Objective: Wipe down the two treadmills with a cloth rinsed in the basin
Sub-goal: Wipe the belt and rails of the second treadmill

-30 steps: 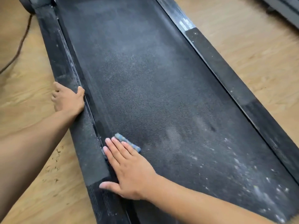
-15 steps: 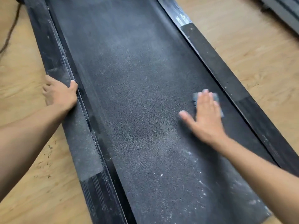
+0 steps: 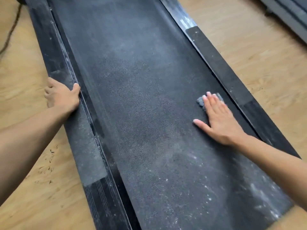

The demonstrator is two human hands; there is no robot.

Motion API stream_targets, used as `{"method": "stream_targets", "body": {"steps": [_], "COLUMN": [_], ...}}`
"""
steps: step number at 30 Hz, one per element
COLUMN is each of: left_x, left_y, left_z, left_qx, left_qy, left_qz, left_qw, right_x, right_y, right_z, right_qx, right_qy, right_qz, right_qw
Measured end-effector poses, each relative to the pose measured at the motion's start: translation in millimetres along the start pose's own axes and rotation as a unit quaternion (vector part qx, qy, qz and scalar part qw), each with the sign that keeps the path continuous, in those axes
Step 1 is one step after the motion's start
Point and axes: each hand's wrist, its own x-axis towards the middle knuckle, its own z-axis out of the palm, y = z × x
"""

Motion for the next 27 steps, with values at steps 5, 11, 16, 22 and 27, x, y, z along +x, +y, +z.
{"method": "stream_targets", "body": {"steps": [5,11,16,22,27], "left_x": [-1.0,5.8,31.0,-21.9,-105.0], "left_y": [-0.6,-7.4,16.3,32.2,43.8], "left_z": [5.4,-1.3,-71.7,-120.7,-71.1], "left_qx": [0.0,0.109,0.363,0.495,0.235], "left_qy": [-0.002,-0.073,-0.288,-0.303,-0.381], "left_qz": [0.005,0.034,0.125,0.49,0.471], "left_qw": [1.0,0.991,0.877,0.65,0.76], "right_x": [13.6,-15.7,5.4,19.3,1.2], "right_y": [-15.4,-218.1,-233.4,-163.7,-162.7], "right_z": [10.6,34.9,-2.4,-88.8,-124.4], "right_qx": [0.115,0.064,-0.034,-0.116,-0.199], "right_qy": [0.049,-0.063,-0.079,-0.15,-0.222], "right_qz": [0.209,-0.255,-0.346,-0.415,-0.322], "right_qw": [0.97,0.963,0.934,0.89,0.899]}}
